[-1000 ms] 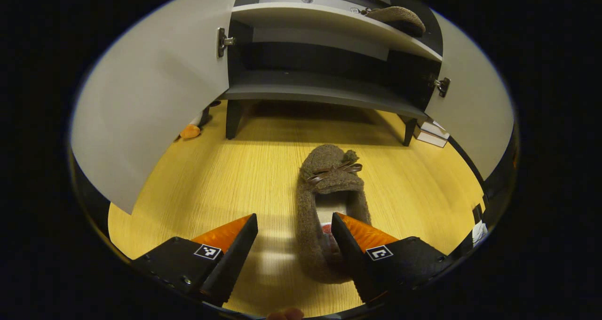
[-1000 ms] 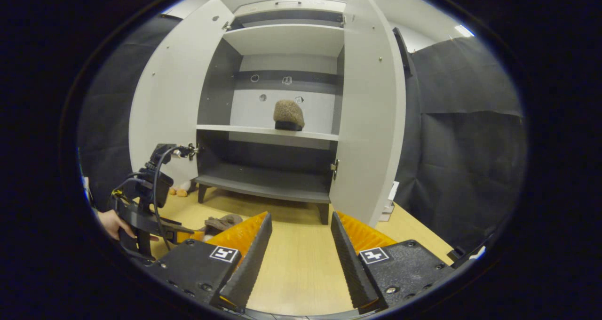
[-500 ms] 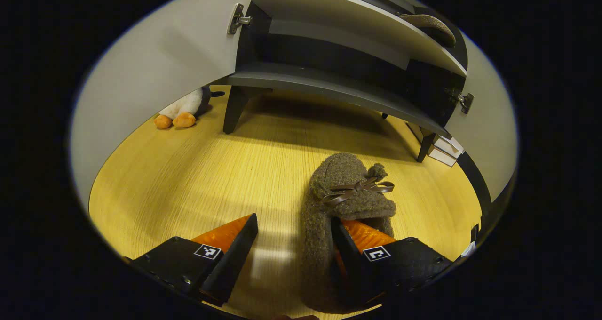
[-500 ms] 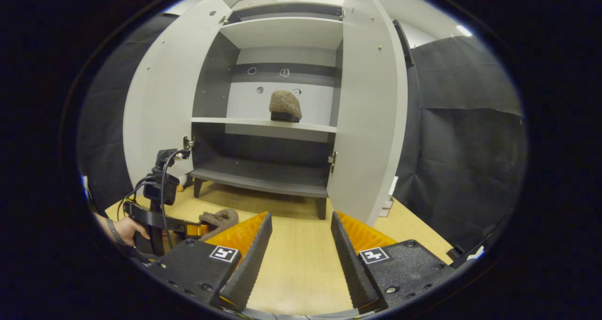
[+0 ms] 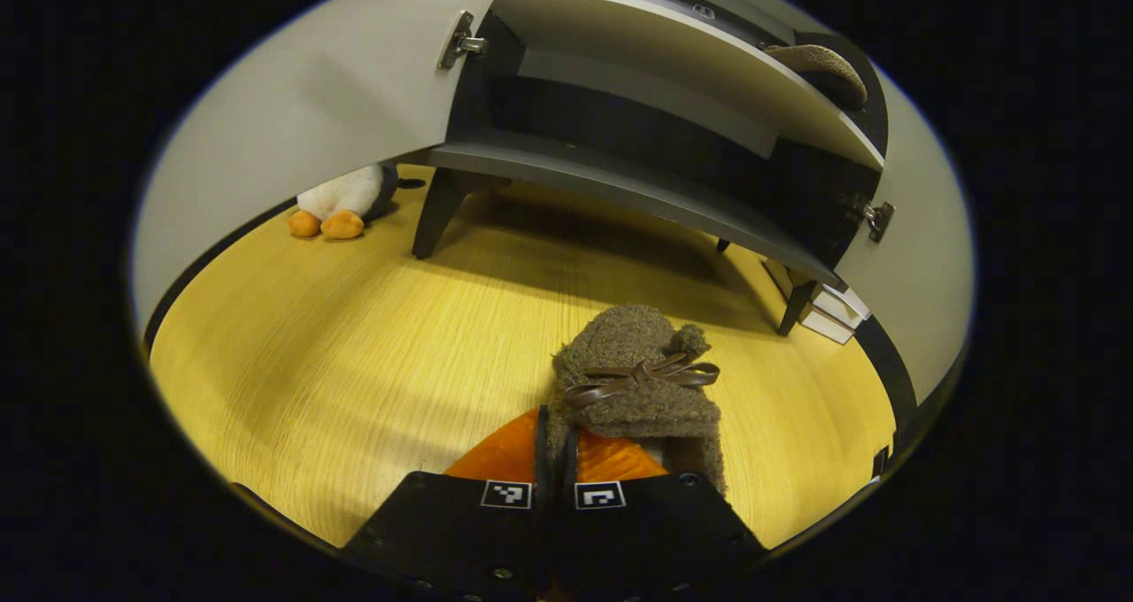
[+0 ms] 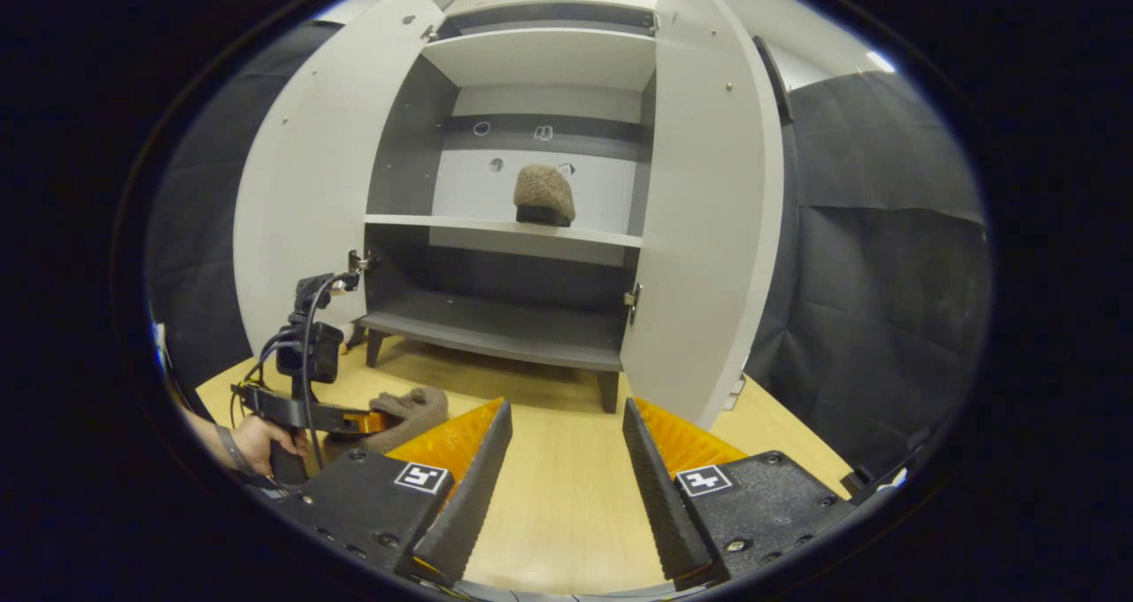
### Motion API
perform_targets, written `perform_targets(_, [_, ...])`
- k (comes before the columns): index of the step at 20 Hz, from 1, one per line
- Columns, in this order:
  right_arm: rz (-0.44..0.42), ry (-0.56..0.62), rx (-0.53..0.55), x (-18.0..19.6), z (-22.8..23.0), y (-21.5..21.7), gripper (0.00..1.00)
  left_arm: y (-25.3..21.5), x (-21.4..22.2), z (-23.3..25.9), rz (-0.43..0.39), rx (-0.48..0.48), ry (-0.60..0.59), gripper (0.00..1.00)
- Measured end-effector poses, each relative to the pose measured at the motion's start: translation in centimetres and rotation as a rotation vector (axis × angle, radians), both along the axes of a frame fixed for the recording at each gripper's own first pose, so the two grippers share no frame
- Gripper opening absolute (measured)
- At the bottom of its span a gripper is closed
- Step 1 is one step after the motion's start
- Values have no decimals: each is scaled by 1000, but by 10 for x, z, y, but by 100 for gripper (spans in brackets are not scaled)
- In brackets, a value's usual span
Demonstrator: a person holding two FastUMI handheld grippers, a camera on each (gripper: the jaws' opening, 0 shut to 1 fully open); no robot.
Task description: Grab one shoe with the right hand and put it into the shoe cabinet, grab the other shoe with the left hand and put it into the shoe cabinet; then close the right door with the right hand and the left door with the left hand.
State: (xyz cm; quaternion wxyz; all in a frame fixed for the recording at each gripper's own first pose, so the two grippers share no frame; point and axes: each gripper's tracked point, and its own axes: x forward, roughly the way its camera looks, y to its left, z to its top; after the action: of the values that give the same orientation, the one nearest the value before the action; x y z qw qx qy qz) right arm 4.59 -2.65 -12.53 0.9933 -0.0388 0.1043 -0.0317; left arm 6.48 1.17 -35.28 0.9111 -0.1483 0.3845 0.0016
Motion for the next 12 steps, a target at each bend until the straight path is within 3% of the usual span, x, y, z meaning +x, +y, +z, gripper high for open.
perform_targets(6, [20,-7,0,-1,2,6,80,12,-17,45,65,23,-67,0])
perform_targets(10, [33,-6,5,-1,1,11,80,7,-21,132,54,49,-206,0])
perform_targets(11, [38,-9,7,-1,2,12,84,7,-16,159,52,61,-251,0])
perform_targets(12, [43,-14,8,-1,3,14,79,6,-10,182,51,57,-286,0])
